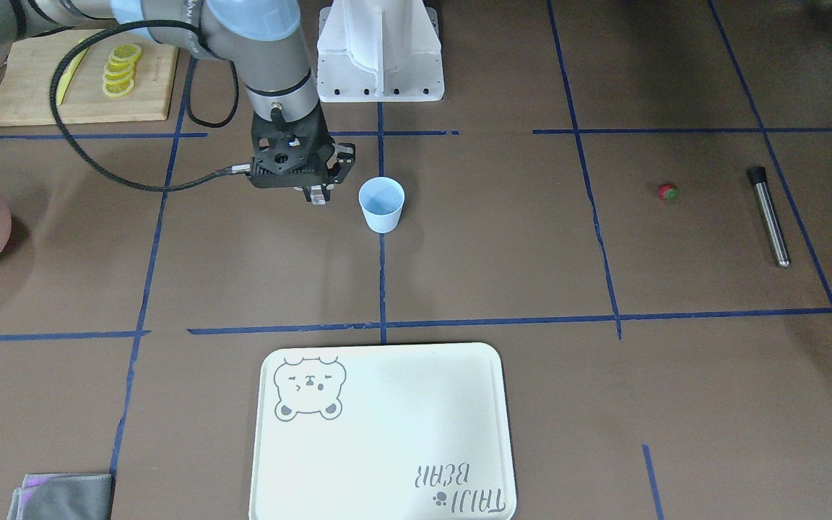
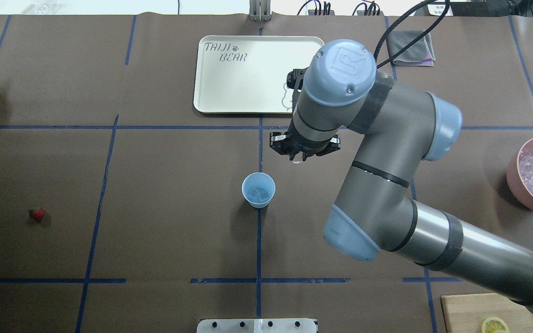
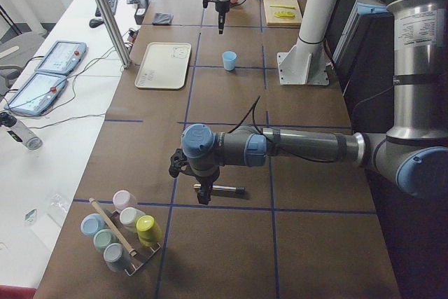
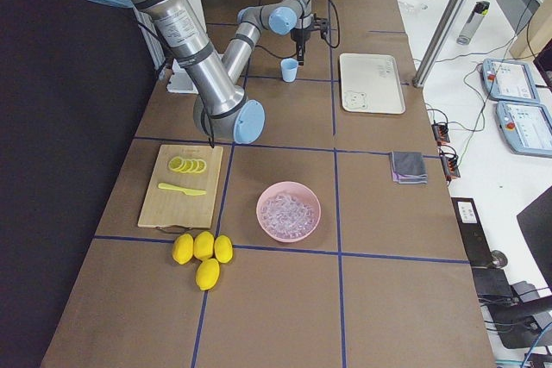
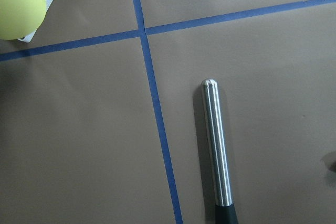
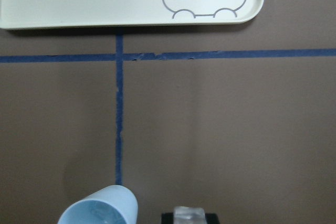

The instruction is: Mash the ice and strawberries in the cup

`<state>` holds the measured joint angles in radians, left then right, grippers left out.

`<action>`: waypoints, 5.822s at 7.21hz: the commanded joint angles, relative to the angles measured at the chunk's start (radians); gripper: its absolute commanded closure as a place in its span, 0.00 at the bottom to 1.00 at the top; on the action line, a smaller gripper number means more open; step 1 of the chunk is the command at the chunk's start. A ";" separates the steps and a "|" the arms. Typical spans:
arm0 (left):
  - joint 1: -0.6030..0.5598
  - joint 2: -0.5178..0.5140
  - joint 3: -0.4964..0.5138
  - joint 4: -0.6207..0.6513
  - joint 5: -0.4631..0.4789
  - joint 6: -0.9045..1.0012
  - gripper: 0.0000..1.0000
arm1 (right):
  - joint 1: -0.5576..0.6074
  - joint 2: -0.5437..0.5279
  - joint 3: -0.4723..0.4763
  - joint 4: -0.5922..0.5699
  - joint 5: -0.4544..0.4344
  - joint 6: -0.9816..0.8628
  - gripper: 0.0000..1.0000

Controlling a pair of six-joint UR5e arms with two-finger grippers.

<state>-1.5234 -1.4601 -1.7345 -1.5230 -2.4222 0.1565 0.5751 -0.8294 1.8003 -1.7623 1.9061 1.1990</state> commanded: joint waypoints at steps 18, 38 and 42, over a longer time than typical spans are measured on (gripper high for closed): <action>0.022 -0.005 0.001 0.000 0.014 -0.003 0.00 | 0.196 -0.155 0.057 0.047 0.131 -0.222 0.01; 0.285 -0.053 -0.051 -0.449 0.040 -0.496 0.00 | 1.002 -0.941 0.044 0.060 0.401 -1.406 0.01; 0.590 0.039 -0.054 -0.699 0.259 -0.858 0.00 | 1.002 -0.941 0.041 0.061 0.399 -1.406 0.01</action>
<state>-1.0243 -1.4504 -1.7890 -2.1286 -2.2228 -0.5806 1.5769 -1.7702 1.8416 -1.7023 2.3061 -0.2077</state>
